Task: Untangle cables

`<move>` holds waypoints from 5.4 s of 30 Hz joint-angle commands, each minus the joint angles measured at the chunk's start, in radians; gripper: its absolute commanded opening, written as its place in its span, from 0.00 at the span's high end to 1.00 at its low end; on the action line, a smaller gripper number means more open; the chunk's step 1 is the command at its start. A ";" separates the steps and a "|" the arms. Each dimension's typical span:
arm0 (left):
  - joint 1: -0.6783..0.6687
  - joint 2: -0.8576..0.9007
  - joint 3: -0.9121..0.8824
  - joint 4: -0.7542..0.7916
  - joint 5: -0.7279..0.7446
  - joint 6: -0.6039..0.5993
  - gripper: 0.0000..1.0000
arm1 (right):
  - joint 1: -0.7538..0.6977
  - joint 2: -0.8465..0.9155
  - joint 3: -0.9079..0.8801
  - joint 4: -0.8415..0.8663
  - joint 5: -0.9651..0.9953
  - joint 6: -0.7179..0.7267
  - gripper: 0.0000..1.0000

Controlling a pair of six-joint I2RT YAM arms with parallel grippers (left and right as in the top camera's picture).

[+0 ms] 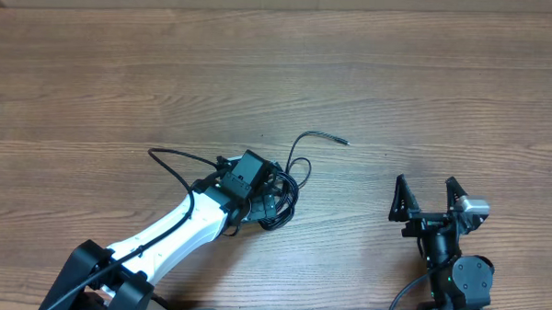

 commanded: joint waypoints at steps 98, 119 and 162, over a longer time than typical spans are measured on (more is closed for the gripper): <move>-0.006 0.006 -0.056 0.025 -0.042 -0.021 0.00 | -0.002 -0.011 -0.010 0.004 0.009 -0.005 0.00; -0.007 0.006 -0.056 0.027 -0.035 -0.032 0.02 | -0.002 -0.011 -0.010 0.004 0.009 -0.005 0.00; -0.007 0.113 -0.055 0.148 0.026 -0.028 0.96 | -0.002 -0.011 -0.010 0.004 0.009 -0.005 0.00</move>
